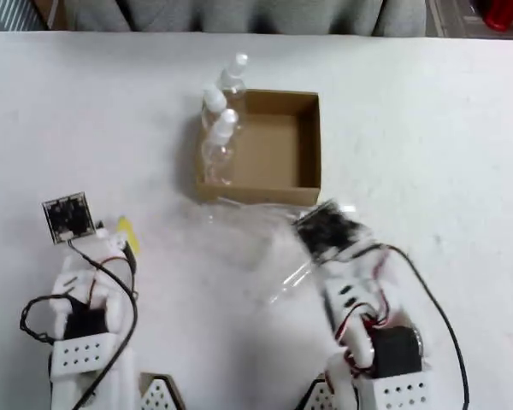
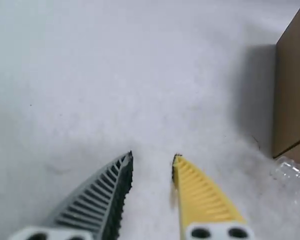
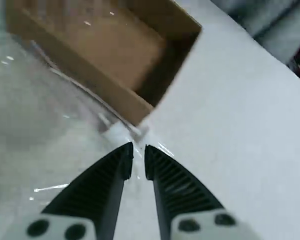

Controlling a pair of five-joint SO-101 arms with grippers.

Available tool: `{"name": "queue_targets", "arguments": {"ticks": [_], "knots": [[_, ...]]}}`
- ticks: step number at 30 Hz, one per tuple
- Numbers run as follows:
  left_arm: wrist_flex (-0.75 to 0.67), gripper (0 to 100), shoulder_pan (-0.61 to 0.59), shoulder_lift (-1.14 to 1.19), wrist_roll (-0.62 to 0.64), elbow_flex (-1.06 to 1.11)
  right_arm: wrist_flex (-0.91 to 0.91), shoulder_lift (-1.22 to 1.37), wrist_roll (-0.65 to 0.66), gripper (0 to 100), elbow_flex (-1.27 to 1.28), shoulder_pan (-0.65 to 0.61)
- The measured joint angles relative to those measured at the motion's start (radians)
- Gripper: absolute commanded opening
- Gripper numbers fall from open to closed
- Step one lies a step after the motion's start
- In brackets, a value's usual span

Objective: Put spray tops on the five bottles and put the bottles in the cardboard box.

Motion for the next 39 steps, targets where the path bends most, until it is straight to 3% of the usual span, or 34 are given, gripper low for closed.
{"name": "queue_targets", "arguments": {"ticks": [5, 10, 17, 24, 39], "knots": [[0.000, 8, -0.002, 0.000, 0.000, 0.000, 0.000, 0.227, 0.003, 18.2, -0.098, -0.275], [0.000, 8, -0.006, 0.000, 0.000, 0.000, -0.066, 0.489, 0.003, 19.6, -0.210, -0.419], [0.000, 8, -0.006, 0.000, 0.000, 0.000, -0.176, 0.848, 0.121, 19.8, -0.331, -0.433], [0.000, 8, -0.006, 0.000, 0.000, 0.000, -0.235, 1.128, 0.135, 19.8, -0.445, -0.433], [0.000, 8, -0.006, 0.000, 0.000, 0.000, -0.264, 1.370, 0.203, 19.4, -0.574, -0.416]]}}
